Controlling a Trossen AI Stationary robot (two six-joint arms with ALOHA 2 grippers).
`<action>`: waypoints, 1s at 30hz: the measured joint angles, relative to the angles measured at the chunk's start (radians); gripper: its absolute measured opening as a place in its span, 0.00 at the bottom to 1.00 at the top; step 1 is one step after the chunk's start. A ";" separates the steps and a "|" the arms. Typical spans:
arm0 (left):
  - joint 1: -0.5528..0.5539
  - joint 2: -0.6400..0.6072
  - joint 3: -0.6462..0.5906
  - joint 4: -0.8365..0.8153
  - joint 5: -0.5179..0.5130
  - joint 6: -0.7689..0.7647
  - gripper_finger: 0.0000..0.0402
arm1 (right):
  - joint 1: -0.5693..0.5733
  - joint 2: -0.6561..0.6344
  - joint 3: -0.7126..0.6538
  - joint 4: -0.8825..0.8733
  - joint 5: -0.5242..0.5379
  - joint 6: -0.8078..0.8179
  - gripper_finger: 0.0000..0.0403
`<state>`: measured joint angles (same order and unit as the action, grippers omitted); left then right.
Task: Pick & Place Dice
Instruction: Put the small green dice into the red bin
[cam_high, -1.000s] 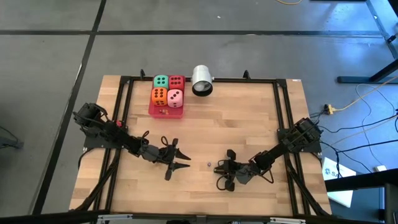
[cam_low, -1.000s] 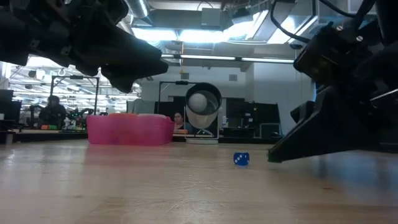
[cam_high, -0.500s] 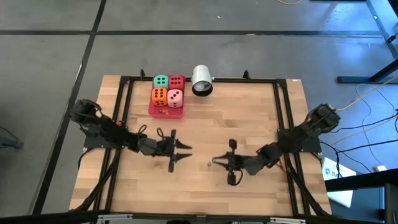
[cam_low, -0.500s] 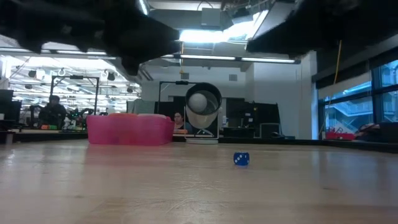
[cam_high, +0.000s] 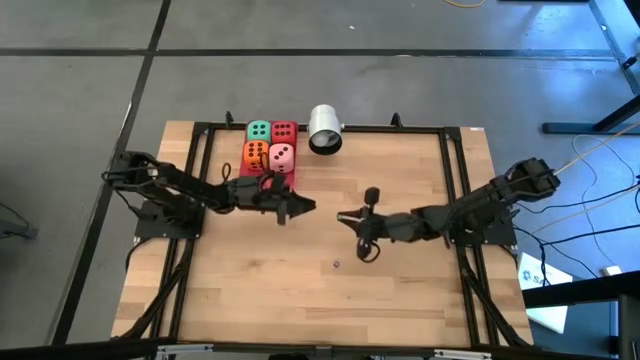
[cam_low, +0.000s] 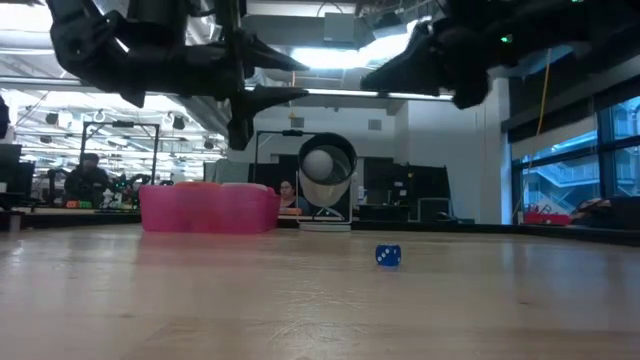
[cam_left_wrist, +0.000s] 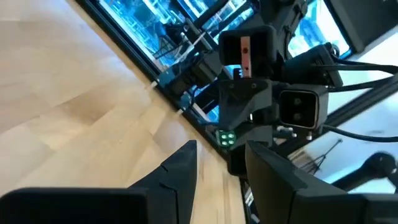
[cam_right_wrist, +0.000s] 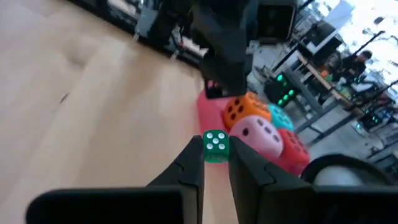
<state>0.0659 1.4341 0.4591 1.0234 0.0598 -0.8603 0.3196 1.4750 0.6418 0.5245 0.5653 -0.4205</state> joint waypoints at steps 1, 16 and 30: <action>0.009 0.000 0.000 0.002 0.006 -0.014 0.32 | -0.014 0.000 0.000 0.019 -0.019 -0.017 0.12; 0.038 0.000 0.085 -0.068 0.048 -0.004 0.32 | -0.195 0.026 0.055 0.082 -0.306 -0.111 0.12; 0.046 0.000 0.115 -0.154 0.056 0.062 0.32 | -0.229 0.089 0.122 0.045 -0.332 -0.119 0.12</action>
<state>0.1116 1.4342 0.5743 0.8691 0.1162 -0.7978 0.0902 1.5642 0.7643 0.5692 0.2330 -0.5393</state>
